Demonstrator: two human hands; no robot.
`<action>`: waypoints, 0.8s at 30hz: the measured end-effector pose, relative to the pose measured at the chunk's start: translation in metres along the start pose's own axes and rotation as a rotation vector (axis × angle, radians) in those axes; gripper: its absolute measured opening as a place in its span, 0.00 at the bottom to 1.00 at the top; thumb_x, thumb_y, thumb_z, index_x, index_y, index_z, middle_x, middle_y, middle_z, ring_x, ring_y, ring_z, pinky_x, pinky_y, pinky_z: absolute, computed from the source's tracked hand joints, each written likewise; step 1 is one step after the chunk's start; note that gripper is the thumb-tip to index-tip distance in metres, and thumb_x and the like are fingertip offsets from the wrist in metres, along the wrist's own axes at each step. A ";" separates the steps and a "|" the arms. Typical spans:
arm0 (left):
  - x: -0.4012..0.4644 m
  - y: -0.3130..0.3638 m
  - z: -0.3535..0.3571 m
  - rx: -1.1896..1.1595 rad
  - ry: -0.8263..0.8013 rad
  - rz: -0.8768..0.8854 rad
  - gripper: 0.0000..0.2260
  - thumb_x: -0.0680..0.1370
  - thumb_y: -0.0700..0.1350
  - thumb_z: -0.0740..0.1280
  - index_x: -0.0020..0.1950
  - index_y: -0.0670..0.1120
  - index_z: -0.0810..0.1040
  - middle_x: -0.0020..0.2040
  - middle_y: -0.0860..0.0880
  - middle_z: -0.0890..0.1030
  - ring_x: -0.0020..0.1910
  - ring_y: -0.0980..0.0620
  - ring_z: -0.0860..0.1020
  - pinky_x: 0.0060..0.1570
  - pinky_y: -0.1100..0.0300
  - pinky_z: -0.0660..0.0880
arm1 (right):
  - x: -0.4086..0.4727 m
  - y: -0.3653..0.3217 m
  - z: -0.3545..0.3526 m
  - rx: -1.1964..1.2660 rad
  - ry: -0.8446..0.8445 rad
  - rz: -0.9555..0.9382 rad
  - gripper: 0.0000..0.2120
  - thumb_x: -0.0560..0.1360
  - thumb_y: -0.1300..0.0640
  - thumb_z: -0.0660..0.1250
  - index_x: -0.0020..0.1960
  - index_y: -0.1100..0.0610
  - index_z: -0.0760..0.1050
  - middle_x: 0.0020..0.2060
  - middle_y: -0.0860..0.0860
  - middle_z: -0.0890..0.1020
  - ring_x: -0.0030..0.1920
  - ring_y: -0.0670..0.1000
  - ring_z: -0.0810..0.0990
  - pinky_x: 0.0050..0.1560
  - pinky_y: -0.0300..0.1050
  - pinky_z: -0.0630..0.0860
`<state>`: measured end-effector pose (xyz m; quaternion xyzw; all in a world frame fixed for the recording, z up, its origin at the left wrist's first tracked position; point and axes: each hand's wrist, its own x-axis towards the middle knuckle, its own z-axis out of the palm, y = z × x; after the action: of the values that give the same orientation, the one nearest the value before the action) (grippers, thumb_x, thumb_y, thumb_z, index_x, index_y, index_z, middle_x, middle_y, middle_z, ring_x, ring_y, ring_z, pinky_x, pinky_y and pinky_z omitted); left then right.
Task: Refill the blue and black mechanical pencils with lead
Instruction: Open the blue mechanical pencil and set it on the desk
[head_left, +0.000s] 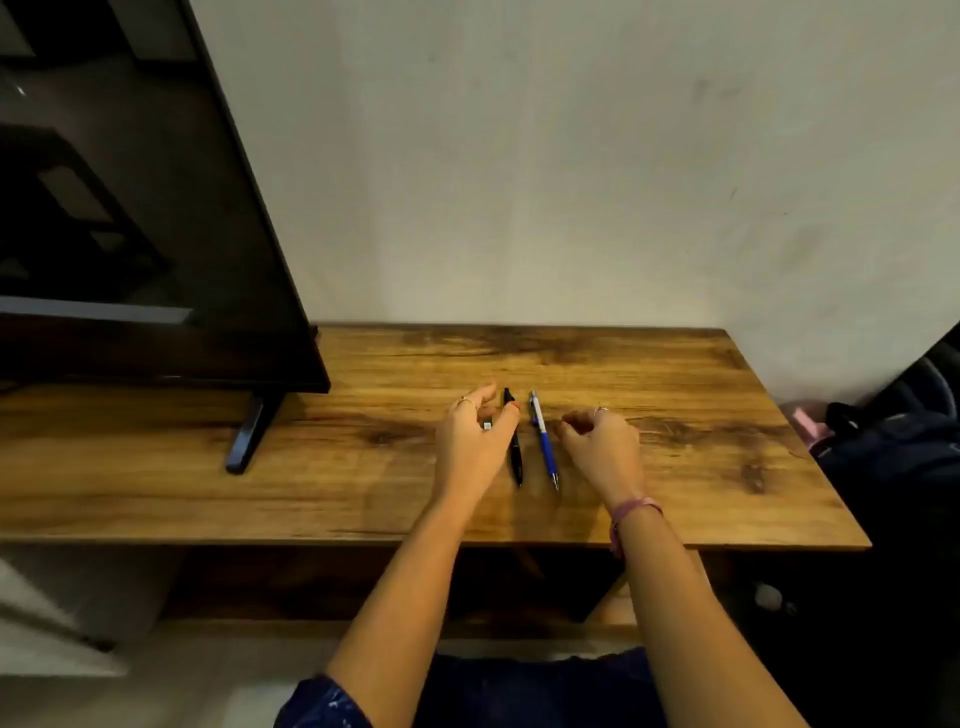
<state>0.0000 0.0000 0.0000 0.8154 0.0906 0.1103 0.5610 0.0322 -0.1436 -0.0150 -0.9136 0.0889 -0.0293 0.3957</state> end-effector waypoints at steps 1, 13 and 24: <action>0.001 -0.004 0.002 -0.086 -0.006 -0.040 0.19 0.76 0.49 0.68 0.66 0.46 0.75 0.58 0.52 0.80 0.49 0.65 0.76 0.45 0.75 0.72 | 0.002 0.002 0.003 0.030 -0.020 0.029 0.09 0.75 0.55 0.69 0.53 0.55 0.82 0.43 0.48 0.83 0.44 0.46 0.78 0.46 0.38 0.73; 0.018 -0.030 0.010 -0.193 -0.097 -0.167 0.11 0.72 0.44 0.73 0.54 0.48 0.81 0.43 0.56 0.83 0.41 0.64 0.81 0.45 0.66 0.78 | 0.013 -0.008 0.016 -0.180 -0.060 0.036 0.09 0.72 0.51 0.71 0.50 0.53 0.82 0.44 0.51 0.85 0.47 0.52 0.82 0.47 0.46 0.78; 0.016 -0.024 0.012 -0.294 -0.353 -0.198 0.09 0.69 0.44 0.76 0.48 0.49 0.83 0.43 0.51 0.86 0.46 0.54 0.84 0.53 0.55 0.79 | 0.009 -0.020 -0.001 0.609 -0.129 0.138 0.04 0.71 0.62 0.71 0.44 0.56 0.78 0.39 0.54 0.85 0.40 0.52 0.86 0.38 0.49 0.83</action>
<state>0.0184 0.0023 -0.0255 0.7188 0.0537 -0.0771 0.6888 0.0440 -0.1321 0.0002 -0.7450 0.1127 0.0303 0.6568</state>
